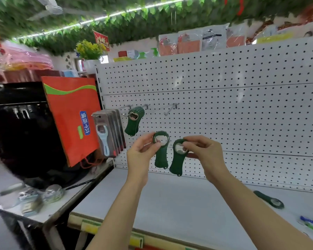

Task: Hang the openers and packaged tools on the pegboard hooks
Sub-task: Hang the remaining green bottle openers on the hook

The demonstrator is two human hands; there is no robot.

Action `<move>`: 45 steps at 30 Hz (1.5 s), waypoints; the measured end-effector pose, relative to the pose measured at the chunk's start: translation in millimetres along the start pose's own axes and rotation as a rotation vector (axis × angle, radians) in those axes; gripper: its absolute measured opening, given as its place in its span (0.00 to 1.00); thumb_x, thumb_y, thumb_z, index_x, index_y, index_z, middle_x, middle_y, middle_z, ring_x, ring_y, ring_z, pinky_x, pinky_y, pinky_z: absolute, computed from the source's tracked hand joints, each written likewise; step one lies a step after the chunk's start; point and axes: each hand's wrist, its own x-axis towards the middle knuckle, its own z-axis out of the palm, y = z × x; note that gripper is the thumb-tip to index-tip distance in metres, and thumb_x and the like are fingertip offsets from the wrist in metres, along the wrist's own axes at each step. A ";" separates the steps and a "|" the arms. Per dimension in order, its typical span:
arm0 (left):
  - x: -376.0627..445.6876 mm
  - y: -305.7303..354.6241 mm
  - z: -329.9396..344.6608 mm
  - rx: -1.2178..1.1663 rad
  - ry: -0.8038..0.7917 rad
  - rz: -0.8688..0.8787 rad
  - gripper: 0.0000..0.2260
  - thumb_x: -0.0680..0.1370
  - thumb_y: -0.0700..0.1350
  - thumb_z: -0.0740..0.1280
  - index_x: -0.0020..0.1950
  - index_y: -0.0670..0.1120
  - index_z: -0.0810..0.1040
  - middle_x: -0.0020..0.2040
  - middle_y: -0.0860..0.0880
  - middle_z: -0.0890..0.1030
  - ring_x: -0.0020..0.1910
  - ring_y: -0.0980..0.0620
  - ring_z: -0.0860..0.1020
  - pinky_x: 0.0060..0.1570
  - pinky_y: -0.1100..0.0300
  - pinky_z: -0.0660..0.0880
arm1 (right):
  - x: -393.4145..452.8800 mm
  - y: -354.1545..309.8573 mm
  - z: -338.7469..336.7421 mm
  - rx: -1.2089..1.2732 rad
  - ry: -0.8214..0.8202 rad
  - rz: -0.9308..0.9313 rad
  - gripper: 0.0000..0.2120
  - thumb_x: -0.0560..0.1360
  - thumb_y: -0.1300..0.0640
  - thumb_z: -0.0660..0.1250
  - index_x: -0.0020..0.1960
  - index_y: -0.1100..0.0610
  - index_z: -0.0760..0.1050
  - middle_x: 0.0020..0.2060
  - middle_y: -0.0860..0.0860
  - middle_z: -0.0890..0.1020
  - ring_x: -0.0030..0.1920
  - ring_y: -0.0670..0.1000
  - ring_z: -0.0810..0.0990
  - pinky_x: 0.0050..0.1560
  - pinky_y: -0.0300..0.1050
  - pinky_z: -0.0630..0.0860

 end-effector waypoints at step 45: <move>161.1 23.0 -88.8 0.395 -0.151 0.143 0.15 0.73 0.39 0.76 0.58 0.49 0.84 0.49 0.53 0.85 0.49 0.55 0.83 0.49 0.63 0.80 | 34.7 -22.7 168.0 -0.091 0.067 -0.148 0.04 0.71 0.66 0.73 0.45 0.59 0.83 0.38 0.59 0.85 0.36 0.49 0.82 0.44 0.50 0.84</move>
